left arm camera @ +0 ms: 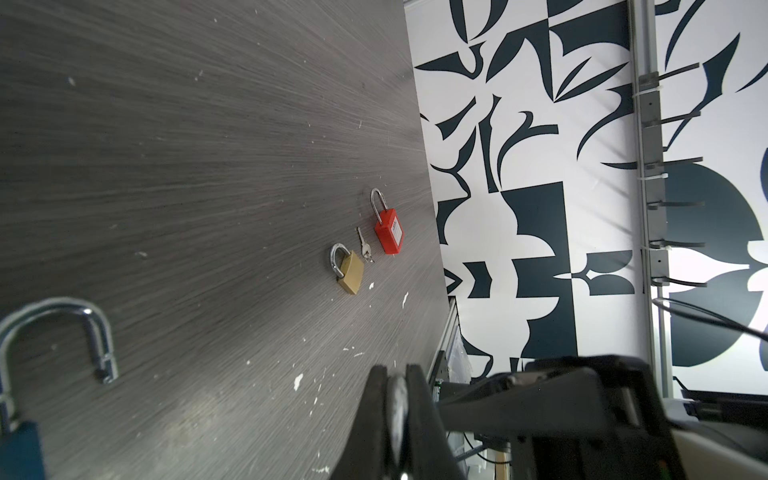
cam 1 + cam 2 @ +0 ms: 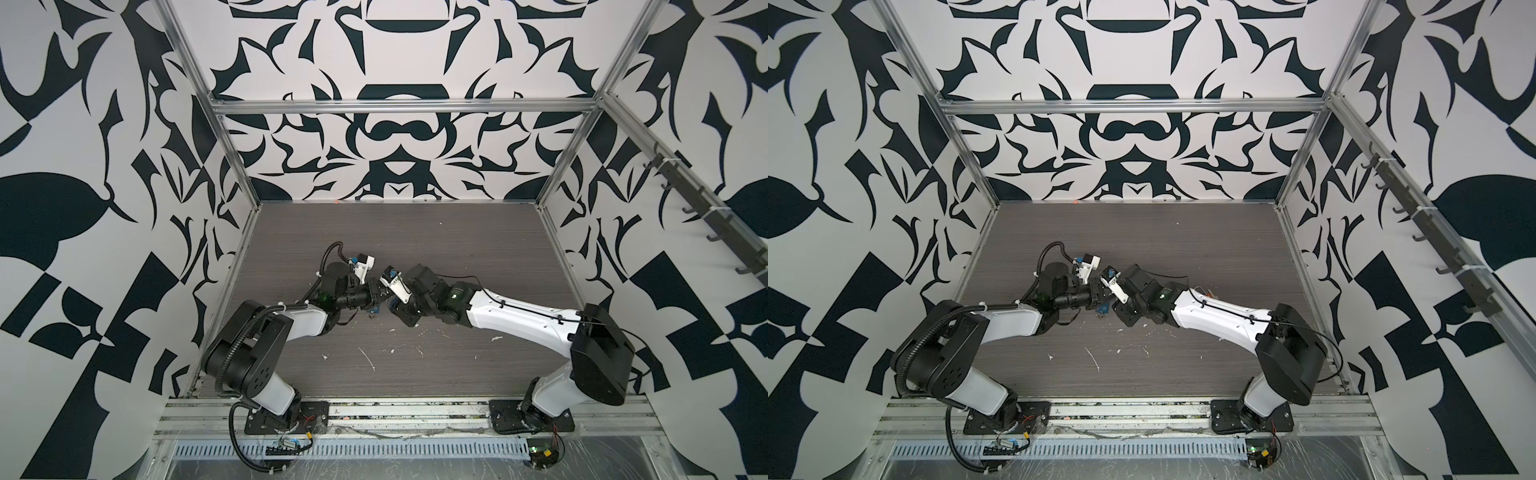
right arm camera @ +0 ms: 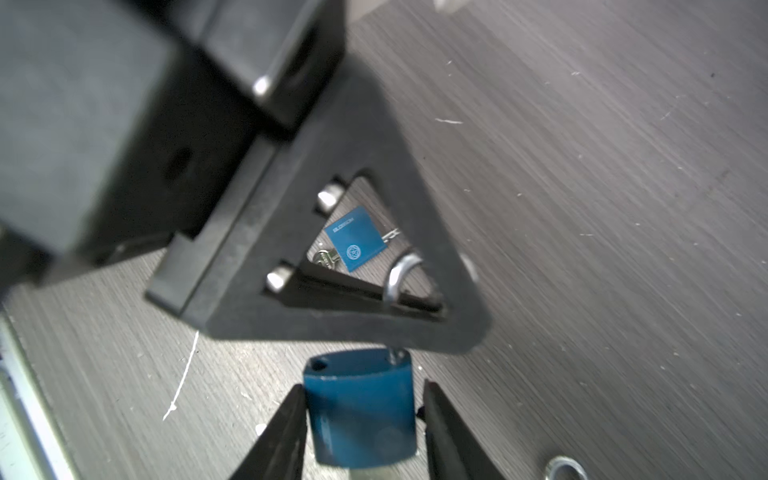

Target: Lock with the key

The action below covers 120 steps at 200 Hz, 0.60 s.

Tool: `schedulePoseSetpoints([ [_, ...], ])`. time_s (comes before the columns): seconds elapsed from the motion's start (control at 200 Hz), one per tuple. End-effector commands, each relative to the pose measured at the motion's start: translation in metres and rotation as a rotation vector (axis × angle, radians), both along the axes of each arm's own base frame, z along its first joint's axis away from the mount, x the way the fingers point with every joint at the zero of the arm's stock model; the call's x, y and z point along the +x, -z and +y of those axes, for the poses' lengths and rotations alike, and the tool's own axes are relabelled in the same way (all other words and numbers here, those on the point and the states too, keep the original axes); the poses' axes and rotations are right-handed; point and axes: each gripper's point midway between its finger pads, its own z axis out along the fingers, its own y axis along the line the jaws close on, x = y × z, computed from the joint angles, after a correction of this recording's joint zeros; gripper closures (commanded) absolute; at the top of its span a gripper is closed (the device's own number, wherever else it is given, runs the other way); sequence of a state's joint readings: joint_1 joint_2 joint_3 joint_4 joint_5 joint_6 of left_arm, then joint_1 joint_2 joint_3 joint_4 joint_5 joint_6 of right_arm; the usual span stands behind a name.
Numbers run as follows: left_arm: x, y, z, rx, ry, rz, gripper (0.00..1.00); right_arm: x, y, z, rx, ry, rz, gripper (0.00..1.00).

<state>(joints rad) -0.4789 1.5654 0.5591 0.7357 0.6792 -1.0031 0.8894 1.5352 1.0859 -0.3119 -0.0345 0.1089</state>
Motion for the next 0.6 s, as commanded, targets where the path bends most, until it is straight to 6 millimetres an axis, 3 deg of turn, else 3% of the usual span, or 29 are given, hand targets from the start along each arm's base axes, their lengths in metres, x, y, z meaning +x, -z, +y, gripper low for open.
schedulePoseSetpoints([
  [0.0,0.012,-0.023,-0.005,-0.036,-0.009,-0.064,1.0,0.008,-0.073,-0.017,0.204,0.17,0.051,0.48],
  [0.12,0.02,-0.031,-0.005,-0.052,-0.042,-0.076,1.0,0.0,-0.097,-0.033,0.402,0.272,0.198,0.47],
  [0.255,0.03,-0.043,-0.002,-0.108,-0.103,-0.103,1.0,-0.013,-0.112,-0.026,0.663,0.294,0.34,0.47],
  [0.595,0.039,-0.051,-0.004,-0.243,-0.146,-0.08,1.0,-0.024,-0.114,-0.008,0.95,0.259,0.516,0.49],
])
